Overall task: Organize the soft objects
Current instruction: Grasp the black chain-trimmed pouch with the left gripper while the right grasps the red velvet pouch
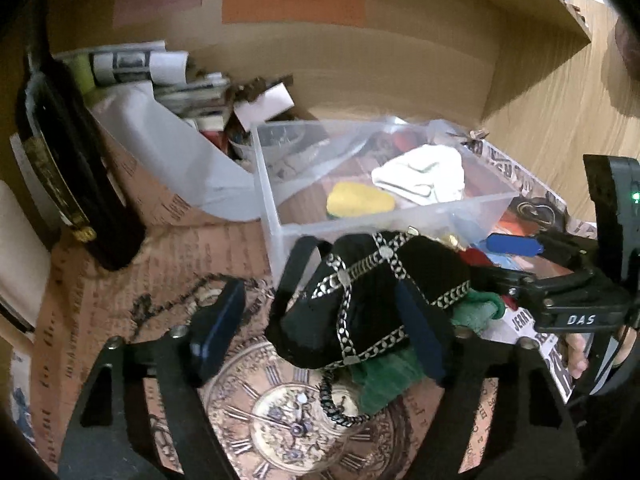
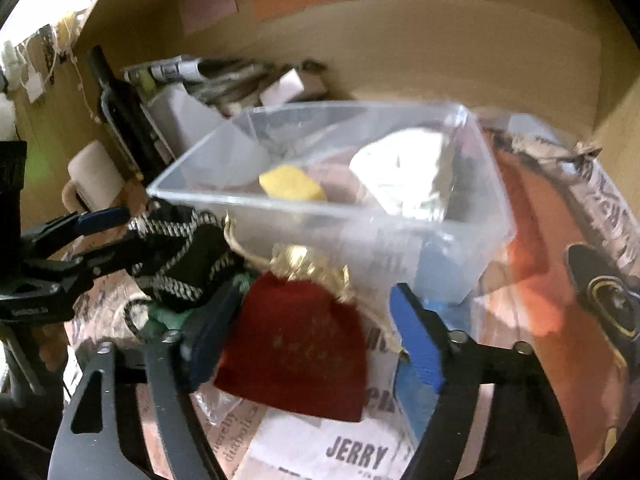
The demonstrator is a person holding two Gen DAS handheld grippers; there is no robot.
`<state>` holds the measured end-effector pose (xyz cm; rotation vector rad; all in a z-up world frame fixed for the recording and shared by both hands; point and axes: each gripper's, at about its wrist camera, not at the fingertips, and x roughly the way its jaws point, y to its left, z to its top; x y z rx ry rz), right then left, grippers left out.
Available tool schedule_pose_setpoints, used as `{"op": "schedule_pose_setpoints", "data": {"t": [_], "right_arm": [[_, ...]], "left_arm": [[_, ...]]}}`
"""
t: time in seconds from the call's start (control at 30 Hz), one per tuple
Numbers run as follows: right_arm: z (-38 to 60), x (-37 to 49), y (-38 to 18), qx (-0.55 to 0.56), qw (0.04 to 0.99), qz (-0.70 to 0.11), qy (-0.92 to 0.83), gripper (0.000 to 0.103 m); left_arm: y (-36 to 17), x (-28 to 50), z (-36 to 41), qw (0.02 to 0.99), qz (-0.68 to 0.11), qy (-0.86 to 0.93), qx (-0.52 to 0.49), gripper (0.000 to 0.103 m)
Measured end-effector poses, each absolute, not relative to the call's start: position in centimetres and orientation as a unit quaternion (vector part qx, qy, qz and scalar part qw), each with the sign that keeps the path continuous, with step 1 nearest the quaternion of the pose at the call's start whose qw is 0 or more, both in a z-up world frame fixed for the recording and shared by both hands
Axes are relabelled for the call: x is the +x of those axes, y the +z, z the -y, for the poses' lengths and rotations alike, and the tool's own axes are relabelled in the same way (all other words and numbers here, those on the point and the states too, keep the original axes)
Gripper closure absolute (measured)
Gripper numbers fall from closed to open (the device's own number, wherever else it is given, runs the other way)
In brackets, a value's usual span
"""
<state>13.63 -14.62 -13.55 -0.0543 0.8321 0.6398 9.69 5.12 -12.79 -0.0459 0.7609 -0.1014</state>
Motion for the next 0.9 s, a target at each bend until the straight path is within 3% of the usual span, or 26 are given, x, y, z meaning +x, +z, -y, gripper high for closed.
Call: {"op": "schedule_pose_setpoints", "data": {"t": [0.1, 0.17, 0.4, 0.6, 0.9], "right_arm": [[14.8, 13.6, -13.9, -0.016, 0.858, -0.404, 0.316, 0.045], [15.0, 13.5, -13.8, -0.011, 0.858, -0.403, 0.32, 0.052], [16.5, 13.2, -13.8, -0.01, 0.867, -0.397, 0.302, 0.06], [17.2, 13.3, -14.4, -0.015, 0.869, -0.402, 0.288, 0.082], [19.2, 11.5, -10.6, 0.007, 0.897, -0.339, 0.284, 0.085]], "left_arm": [[-13.5, 10.0, -4.9, 0.921, -0.384, -0.057, -0.024, 0.052], [-13.7, 10.0, -4.9, 0.921, -0.386, -0.055, -0.026, 0.057], [-12.5, 8.6, -5.3, 0.927, -0.37, -0.061, -0.035, 0.078], [-10.5, 7.2, -4.7, 0.937, -0.342, -0.061, -0.023, 0.086], [-7.0, 6.4, -4.2, 0.953, -0.296, -0.058, -0.014, 0.087]]}}
